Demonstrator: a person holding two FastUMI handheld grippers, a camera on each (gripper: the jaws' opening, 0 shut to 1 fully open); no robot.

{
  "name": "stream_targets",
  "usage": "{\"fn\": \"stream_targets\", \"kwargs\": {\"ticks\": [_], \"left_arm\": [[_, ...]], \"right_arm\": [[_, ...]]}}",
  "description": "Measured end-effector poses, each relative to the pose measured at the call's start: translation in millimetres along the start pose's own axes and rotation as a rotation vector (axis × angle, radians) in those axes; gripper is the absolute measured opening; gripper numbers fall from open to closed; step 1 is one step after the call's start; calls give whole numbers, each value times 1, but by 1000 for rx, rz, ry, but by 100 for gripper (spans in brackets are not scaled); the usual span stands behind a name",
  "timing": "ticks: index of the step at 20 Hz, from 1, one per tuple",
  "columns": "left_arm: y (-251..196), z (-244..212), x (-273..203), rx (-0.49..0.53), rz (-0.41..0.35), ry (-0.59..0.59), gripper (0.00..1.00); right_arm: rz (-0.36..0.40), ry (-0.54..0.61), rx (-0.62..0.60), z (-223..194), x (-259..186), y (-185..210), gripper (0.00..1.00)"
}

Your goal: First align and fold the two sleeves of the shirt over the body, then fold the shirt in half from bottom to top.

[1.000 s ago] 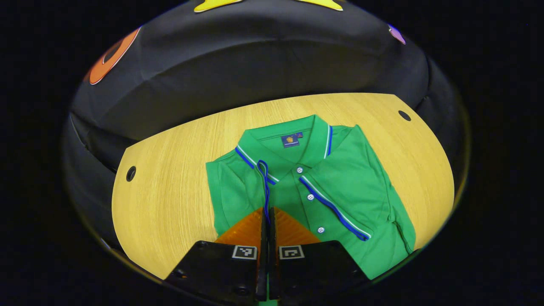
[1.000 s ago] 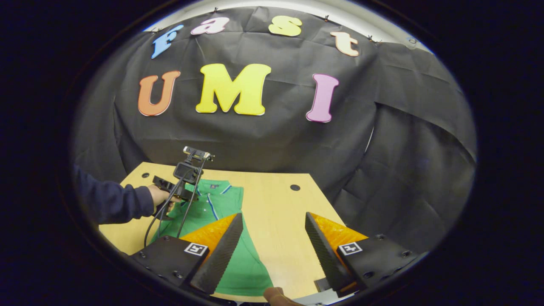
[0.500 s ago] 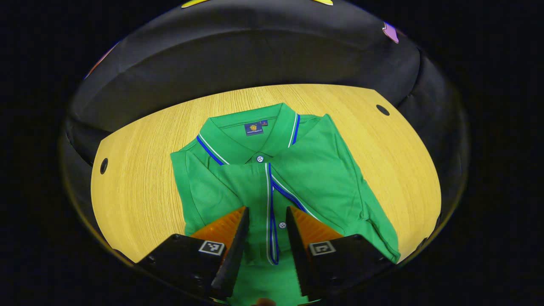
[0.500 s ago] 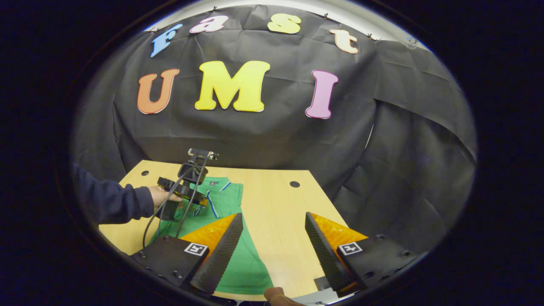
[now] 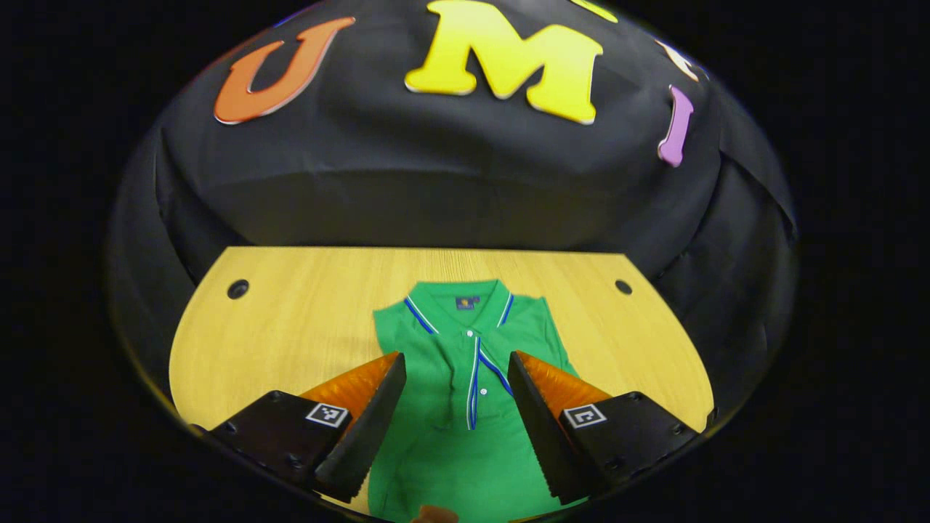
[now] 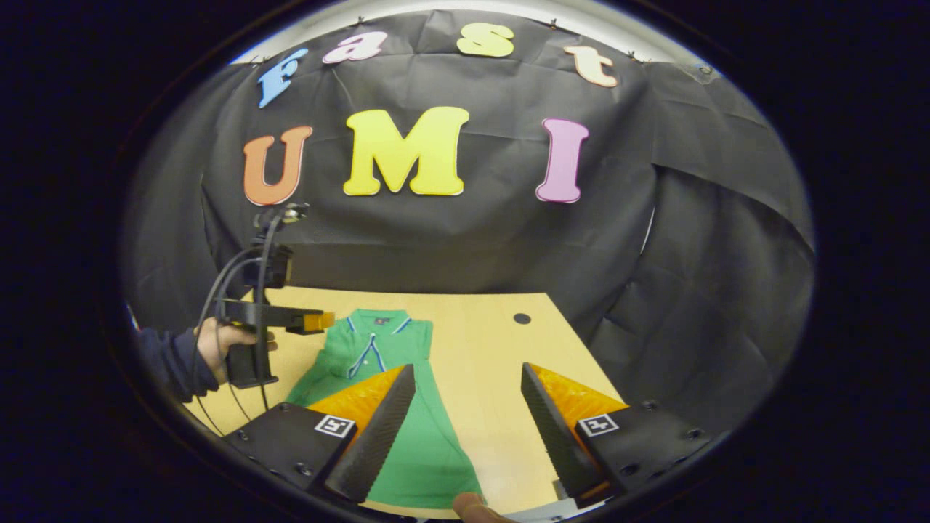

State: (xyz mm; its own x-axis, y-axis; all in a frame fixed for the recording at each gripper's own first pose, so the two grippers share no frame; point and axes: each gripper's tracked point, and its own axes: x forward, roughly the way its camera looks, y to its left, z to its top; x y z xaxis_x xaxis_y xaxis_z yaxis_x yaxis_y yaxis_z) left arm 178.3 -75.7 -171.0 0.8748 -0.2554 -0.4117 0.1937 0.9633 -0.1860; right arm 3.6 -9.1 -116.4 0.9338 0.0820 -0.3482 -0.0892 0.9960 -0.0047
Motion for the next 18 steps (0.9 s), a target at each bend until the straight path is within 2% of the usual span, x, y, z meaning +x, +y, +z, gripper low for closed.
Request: {"fn": "stream_targets", "kwargs": {"ticks": [2, 4, 7, 11, 13, 14, 18], "left_arm": [[1, 3, -21, 7, 7, -50, 98], [22, -15, -56, 17, 38, -19, 99], [37, -48, -82, -8, 66, 24, 99], [58, -129, -103, -61, 126, 188, 99], [68, -174, -118, -65, 152, 279, 99], [72, -194, -126, -62, 161, 328, 99], [76, -258, -155, -87, 175, 483, 99]], "right_arm": [[24, 22, -9, -5, 10, 3, 94], [43, 53, -31, -17, 20, 6, 94], [71, 124, -67, -45, 34, 12, 94], [102, 329, -112, -119, 50, 16, 95], [94, 383, -96, -149, 54, 15, 97], [96, 428, -106, -166, 55, 13, 94], [91, 610, -141, -233, 50, 5, 96]]}}
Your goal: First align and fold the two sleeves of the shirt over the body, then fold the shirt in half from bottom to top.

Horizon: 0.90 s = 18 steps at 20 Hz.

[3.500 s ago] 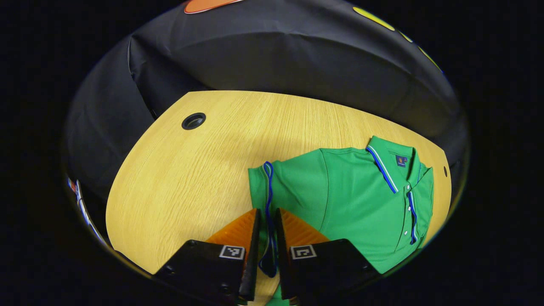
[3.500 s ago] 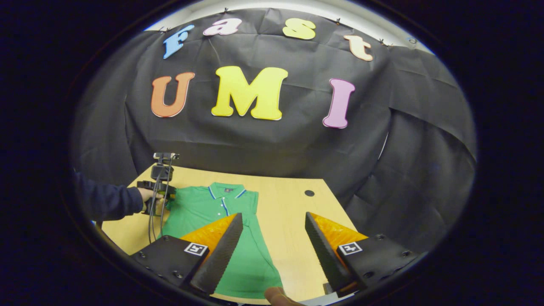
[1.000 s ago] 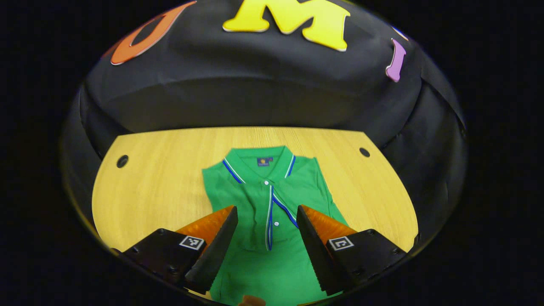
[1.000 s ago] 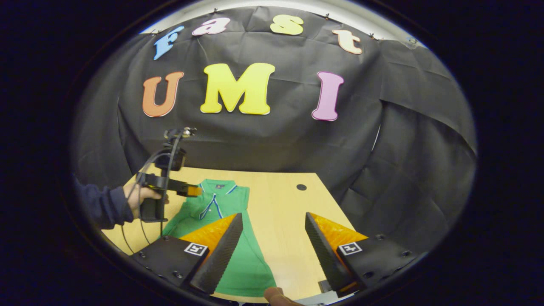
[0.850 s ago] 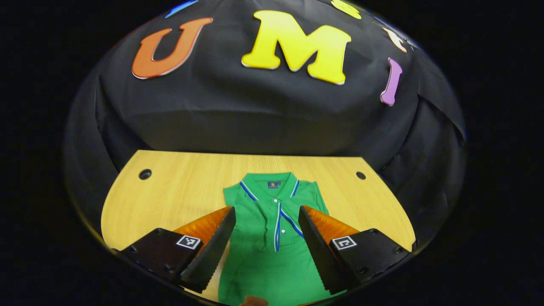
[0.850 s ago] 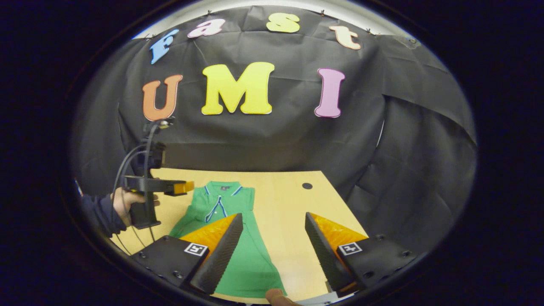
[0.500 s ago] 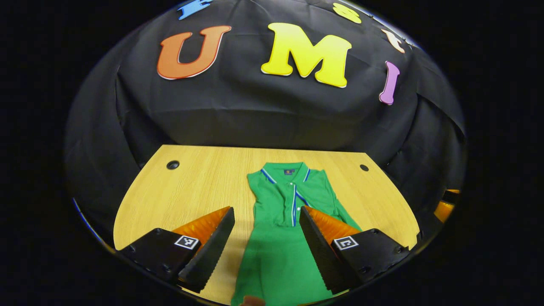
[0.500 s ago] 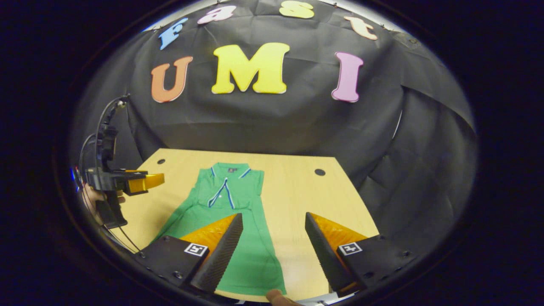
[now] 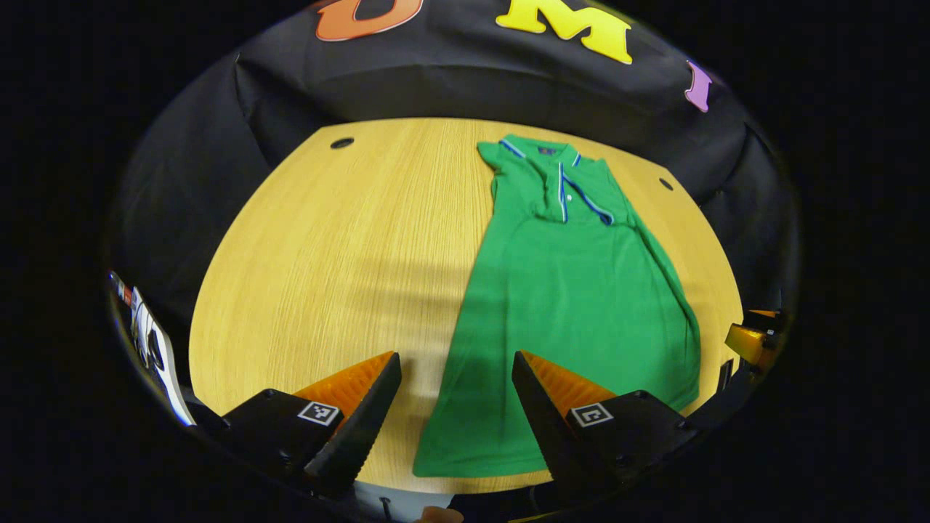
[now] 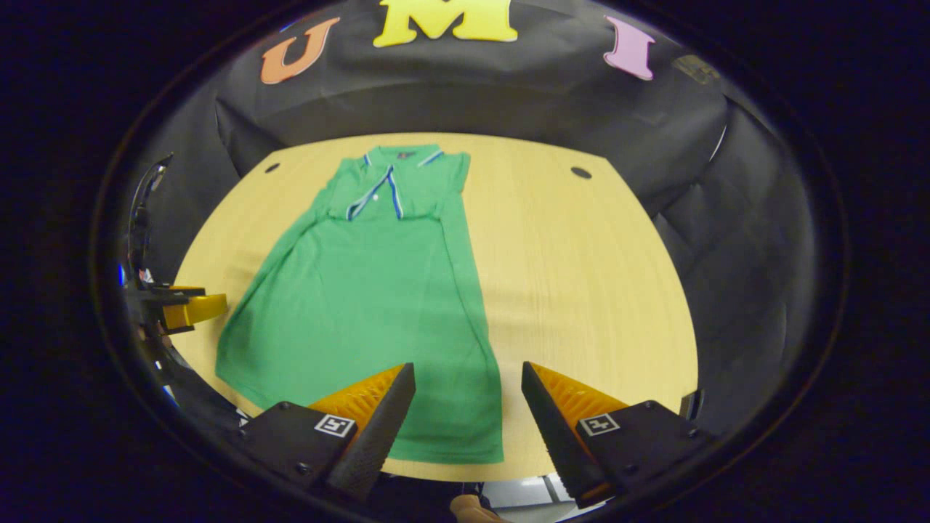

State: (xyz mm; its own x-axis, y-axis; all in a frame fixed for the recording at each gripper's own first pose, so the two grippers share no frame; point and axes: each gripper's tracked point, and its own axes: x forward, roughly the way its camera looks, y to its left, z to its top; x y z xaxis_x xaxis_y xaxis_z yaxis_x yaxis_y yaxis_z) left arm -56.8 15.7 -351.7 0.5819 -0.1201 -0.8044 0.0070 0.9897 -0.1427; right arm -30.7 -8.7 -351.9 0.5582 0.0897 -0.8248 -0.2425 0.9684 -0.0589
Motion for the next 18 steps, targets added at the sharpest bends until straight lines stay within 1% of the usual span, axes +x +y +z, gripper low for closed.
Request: {"fn": "stream_targets", "kwargs": {"ticks": [2, 3, 4, 5, 6, 7, 9, 10, 11, 12, 13, 14, 16, 18], "left_arm": [[1, -27, -2, 2, 0, 77, 99], [3, -37, -3, 4, 8, 107, 99], [4, -47, -4, 7, 7, 144, 99], [5, -54, -5, 7, 8, 172, 99], [9, -60, -6, 3, 20, 201, 100], [10, -66, -7, -4, 21, 232, 99], [10, -74, -11, -16, 23, 287, 99], [10, -67, -18, 6, 28, 280, 99], [9, -68, -18, 22, 28, 299, 97], [8, -65, -20, 43, 31, 313, 96], [6, -63, -24, 47, 31, 336, 96], [5, -59, -28, 41, 32, 354, 96], [2, -50, -35, 19, 37, 386, 94], [-3, -41, -42, 27, 34, 403, 93]], "right_arm": [[-10, 98, 10, -31, 12, -2, 94], [-3, 138, 30, -42, 16, 0, 96], [-4, 176, 46, -50, 20, -1, 94], [-3, 204, 59, -57, 24, -2, 94], [-11, 228, 64, -64, 28, -5, 97], [-21, 252, 65, -69, 32, -6, 94], [-18, 294, 65, -78, 35, -6, 94], [-15, 310, 63, -83, 36, -5, 94], [-18, 332, 60, -88, 37, -6, 95], [-13, 348, 71, -92, 37, -4, 94], [-6, 366, 83, -95, 40, -3, 94], [0, 384, 91, -99, 41, -2, 97], [8, 387, 116, -95, 43, -2, 94], [12, 404, 108, -94, 43, -2, 95]]}}
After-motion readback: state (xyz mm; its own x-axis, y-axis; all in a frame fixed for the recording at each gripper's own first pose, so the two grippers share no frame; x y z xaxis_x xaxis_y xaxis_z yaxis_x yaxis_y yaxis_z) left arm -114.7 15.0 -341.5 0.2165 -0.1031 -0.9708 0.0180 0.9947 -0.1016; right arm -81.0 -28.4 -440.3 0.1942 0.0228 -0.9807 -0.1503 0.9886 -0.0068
